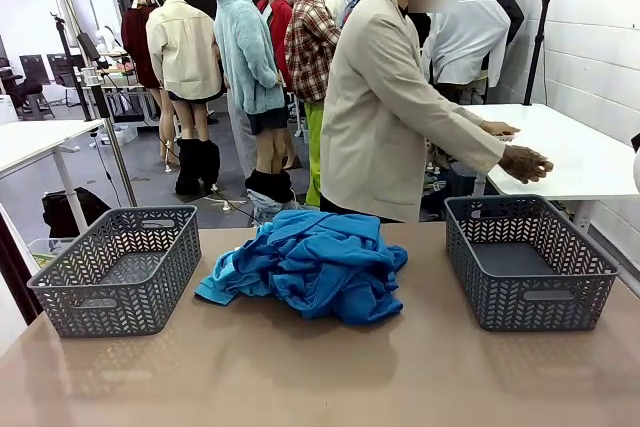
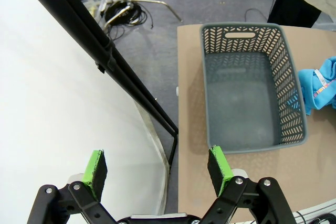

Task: Sort the tops and bottoms.
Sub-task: Lift clothes from the center of the table with your left hand.

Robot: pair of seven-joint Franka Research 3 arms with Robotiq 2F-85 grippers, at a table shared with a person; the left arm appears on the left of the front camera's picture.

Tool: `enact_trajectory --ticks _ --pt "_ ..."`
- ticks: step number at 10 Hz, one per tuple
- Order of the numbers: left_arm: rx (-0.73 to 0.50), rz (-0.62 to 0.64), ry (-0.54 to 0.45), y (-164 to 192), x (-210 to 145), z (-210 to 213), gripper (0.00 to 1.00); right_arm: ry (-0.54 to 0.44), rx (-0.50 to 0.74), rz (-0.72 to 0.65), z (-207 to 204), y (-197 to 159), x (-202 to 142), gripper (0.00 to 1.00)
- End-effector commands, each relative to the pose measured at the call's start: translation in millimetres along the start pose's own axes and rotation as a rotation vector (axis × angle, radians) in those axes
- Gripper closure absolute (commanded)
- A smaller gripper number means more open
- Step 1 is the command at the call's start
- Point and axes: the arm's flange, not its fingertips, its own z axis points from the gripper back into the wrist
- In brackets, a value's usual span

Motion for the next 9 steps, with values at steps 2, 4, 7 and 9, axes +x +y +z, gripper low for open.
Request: enact_trajectory --ticks 2,4,7,9 --pt "-0.001 -0.004 -0.011 0.7 1.5 -2.4 0.00 0.006 -0.003 0.010 1.5 -2.1 0.0 0.00" --pt "-0.001 -0.004 -0.011 0.7 1.5 -2.4 0.00 0.006 -0.003 0.010 1.5 -2.1 0.0 0.00" --pt "-0.001 -0.004 -0.011 0.7 1.5 -2.4 0.00 0.006 -0.003 0.010 1.5 -2.1 0.0 0.00" --pt "-0.001 -0.004 -0.011 0.7 1.5 -2.4 0.00 0.006 -0.003 0.010 1.5 -2.1 0.0 0.00"
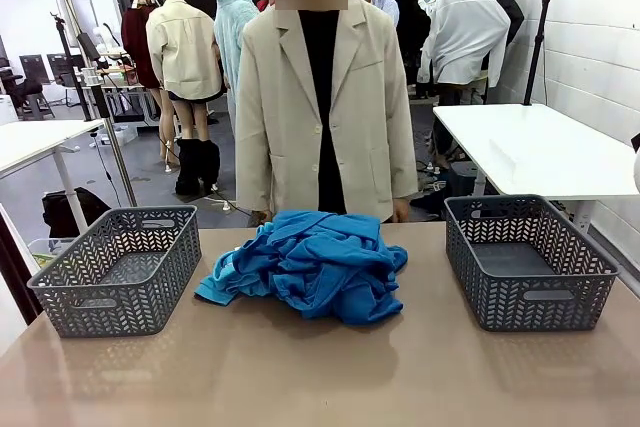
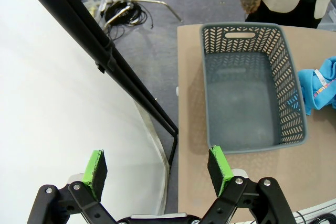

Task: Sort the tops and bottoms.
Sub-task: Lift clothes from the center of the table with your left hand.

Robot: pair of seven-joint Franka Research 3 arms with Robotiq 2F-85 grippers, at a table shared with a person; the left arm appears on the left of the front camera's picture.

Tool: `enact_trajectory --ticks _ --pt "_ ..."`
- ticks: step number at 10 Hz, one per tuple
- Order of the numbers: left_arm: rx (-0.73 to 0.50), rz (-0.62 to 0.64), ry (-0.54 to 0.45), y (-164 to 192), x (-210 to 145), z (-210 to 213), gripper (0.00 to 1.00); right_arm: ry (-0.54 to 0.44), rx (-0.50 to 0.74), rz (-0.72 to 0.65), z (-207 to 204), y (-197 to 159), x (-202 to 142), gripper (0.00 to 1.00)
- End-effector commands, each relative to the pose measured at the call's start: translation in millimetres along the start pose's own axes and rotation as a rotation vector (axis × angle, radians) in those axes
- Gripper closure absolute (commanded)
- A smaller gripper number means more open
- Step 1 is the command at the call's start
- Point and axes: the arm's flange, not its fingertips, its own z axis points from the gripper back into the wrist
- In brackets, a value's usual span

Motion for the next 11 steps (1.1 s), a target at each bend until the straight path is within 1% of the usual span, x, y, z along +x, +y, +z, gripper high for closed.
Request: enact_trajectory --ticks 1,7,8,11 --pt "-0.001 -0.004 -0.010 0.7 1.5 -2.4 0.00 0.006 -0.003 0.010 1.5 -2.1 0.0 0.00" --pt "0.000 0.000 0.000 0.0 0.0 0.0 0.00 0.006 -0.003 0.010 1.5 -2.1 0.0 0.00" --pt "-0.071 -0.070 -0.015 -15.2 13.3 -2.1 0.00 0.006 -0.003 0.010 1.5 -2.1 0.0 0.00" --pt "-0.202 -0.275 -0.074 -72.8 58.8 -9.0 0.00 0.006 -0.003 0.010 1.5 -2.1 0.0 0.00"
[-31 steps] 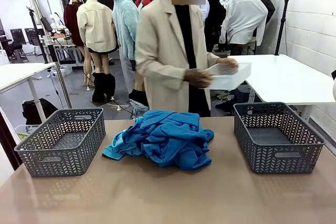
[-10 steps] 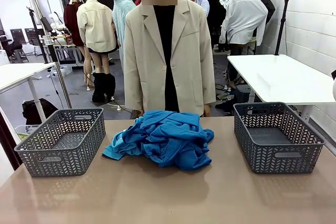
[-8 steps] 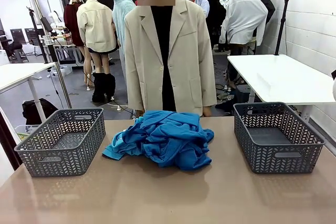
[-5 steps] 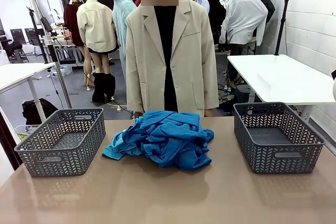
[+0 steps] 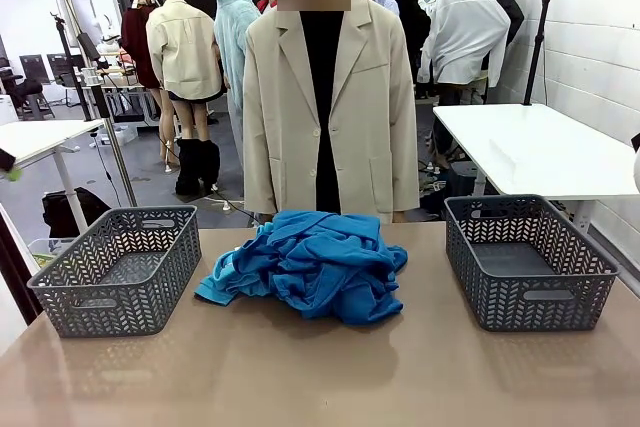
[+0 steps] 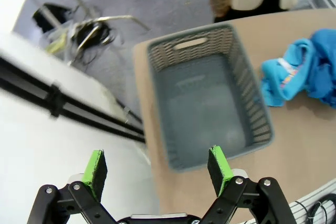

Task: Sort the tops and bottoms.
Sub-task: Lift clothes from the center of the table with your left hand.

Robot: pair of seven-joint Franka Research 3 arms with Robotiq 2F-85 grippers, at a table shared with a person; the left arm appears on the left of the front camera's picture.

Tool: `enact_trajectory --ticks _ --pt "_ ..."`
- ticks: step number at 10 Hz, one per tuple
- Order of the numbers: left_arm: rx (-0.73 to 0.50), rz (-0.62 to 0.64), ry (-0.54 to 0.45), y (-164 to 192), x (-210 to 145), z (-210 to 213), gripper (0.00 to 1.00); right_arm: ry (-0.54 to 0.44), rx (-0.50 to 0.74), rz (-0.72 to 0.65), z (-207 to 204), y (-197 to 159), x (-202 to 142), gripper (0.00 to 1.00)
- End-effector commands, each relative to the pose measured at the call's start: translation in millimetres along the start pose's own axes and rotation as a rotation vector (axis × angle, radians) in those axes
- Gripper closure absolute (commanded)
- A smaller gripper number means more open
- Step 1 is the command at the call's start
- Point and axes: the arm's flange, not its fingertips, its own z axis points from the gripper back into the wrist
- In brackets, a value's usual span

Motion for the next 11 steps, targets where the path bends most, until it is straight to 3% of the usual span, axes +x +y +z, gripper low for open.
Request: enact_trajectory --ticks 1,3,5,7,8,9,11 --pt "-0.121 -0.151 -0.042 -22.0 36.6 -16.1 0.00 0.006 -0.002 0.010 1.2 -1.7 -0.2 0.00" --pt "-0.313 -0.282 -0.094 -82.6 66.9 -38.0 0.00 0.006 -0.002 0.010 1.2 -1.7 -0.2 0.00" --pt "-0.462 -0.364 -0.073 -133.3 72.9 -66.5 0.00 0.006 -0.002 0.010 1.2 -1.7 -0.2 0.00" --pt "-0.539 -0.344 -0.032 -151.6 71.9 -85.6 0.00 0.006 -0.002 0.010 1.2 -1.7 -0.2 0.00" --pt "-0.456 -0.357 -0.021 -140.2 66.9 -74.8 0.00 0.006 -0.002 0.010 1.2 -1.7 -0.2 0.00" --pt "-0.491 -0.354 -0.043 -172.5 65.5 -77.9 0.00 0.006 -0.002 0.010 1.2 -1.7 -0.2 0.00" --pt "-0.485 -0.348 -0.027 -165.0 63.1 -83.9 0.00 0.006 -0.002 0.010 1.2 -1.7 -0.2 0.00"
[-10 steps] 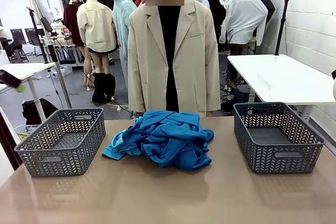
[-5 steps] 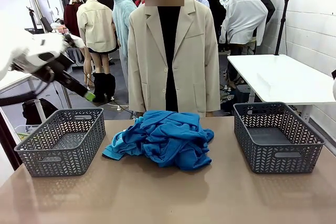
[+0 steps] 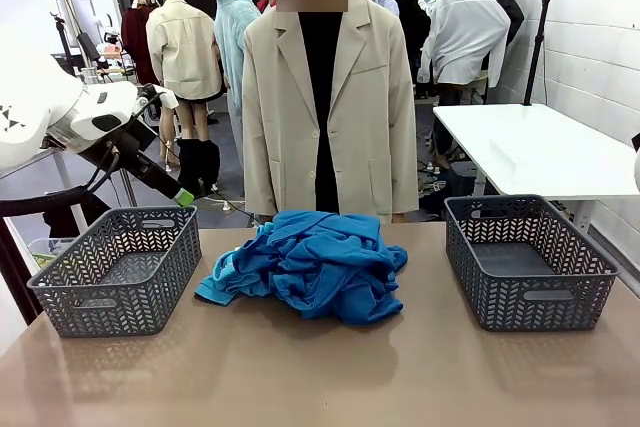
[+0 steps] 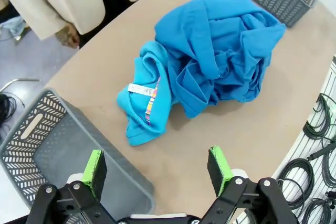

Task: Sort the tops and bottoms.
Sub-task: Lift clothes from the center of the table with your left hand.

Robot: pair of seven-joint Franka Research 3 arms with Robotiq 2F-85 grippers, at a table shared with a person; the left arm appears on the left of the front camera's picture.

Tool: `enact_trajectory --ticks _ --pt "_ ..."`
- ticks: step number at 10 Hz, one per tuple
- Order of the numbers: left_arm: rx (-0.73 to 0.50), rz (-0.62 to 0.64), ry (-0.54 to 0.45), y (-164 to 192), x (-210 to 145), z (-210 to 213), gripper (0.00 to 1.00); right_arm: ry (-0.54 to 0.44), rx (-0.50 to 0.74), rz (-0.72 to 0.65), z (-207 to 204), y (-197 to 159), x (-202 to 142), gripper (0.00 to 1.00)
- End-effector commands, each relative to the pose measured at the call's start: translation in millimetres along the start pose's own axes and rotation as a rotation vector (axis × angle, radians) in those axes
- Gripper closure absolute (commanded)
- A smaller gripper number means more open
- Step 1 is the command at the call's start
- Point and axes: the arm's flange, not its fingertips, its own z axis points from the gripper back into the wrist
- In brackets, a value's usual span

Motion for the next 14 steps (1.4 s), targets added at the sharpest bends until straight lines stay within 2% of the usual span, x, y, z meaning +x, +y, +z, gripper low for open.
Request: enact_trajectory --ticks 1,2,5,8,10,14 --pt "-0.113 -0.019 -0.024 2.6 -4.0 -15.8 0.00 0.008 -0.001 0.010 0.4 -1.4 -0.6 0.00" --pt "-0.188 -0.072 -0.051 2.0 6.0 -35.5 0.00 0.008 -0.001 0.010 0.4 -1.4 -0.6 0.00" --pt "-0.342 -0.164 -0.049 4.5 51.6 -101.4 0.00 0.008 -0.001 0.010 0.4 -1.4 -0.6 0.00" --pt "-0.353 -0.248 -0.023 12.4 88.8 -166.3 0.00 0.008 -0.001 0.010 0.4 -1.4 -0.6 0.00" --pt "-0.342 -0.282 0.044 21.4 104.2 -199.0 0.00 0.008 -0.001 0.010 0.4 -1.4 -0.6 0.00" --pt "-0.372 -0.304 0.063 32.8 116.4 -229.4 0.00 0.008 -0.001 0.010 0.4 -1.4 -0.6 0.00"
